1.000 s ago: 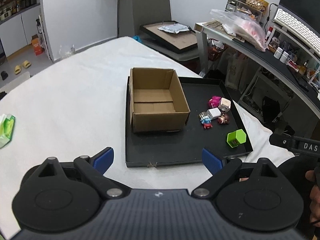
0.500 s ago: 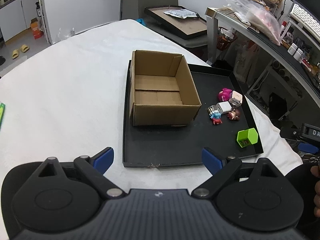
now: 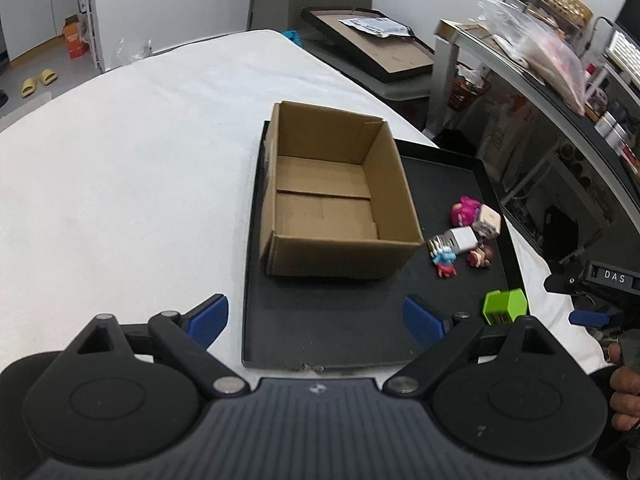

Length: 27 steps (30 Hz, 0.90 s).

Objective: Organize rigid objects
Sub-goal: 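Reach the right gripper to the green hexagonal block and close on it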

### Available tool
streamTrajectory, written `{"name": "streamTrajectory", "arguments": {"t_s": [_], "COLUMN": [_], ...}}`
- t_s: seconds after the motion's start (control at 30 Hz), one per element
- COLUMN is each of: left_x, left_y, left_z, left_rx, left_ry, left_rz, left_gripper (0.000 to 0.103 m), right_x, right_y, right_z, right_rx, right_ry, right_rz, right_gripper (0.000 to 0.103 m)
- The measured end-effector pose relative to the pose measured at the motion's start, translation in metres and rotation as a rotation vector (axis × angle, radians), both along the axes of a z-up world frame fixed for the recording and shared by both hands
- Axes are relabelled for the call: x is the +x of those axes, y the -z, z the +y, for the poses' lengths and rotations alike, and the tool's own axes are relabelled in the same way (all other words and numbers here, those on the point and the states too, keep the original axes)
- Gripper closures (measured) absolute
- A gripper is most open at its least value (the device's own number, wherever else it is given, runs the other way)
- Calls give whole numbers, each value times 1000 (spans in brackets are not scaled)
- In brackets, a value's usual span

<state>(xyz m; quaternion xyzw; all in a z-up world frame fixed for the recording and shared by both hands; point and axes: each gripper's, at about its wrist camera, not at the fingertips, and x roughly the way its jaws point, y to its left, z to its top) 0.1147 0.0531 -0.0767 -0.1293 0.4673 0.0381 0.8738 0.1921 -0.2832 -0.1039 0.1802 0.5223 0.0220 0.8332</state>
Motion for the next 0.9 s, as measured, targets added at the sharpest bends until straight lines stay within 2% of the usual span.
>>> {"name": "streamTrajectory", "arguments": {"t_s": [0.13, 0.3, 0.5, 0.83, 0.9], "left_x": [10, 22, 37, 65, 72], "left_y": [4, 10, 17, 31, 35], "left_z": [7, 11, 14, 19, 19], "left_rx": [-14, -9, 15, 49, 61], "left_ry": [-22, -41, -64, -89, -93], "left_rz": [0, -7, 5, 27, 32], "left_gripper": [12, 13, 27, 37, 37], "right_x": [17, 33, 43, 65, 69], "right_y": [13, 35, 60, 85, 93], "right_z": [-4, -9, -12, -1, 0], "right_rx": [17, 59, 72, -75, -94], "right_ry": [27, 58, 108, 94, 88], "right_rz": [31, 86, 115, 151, 175], "right_gripper": [14, 24, 29, 30, 33]}}
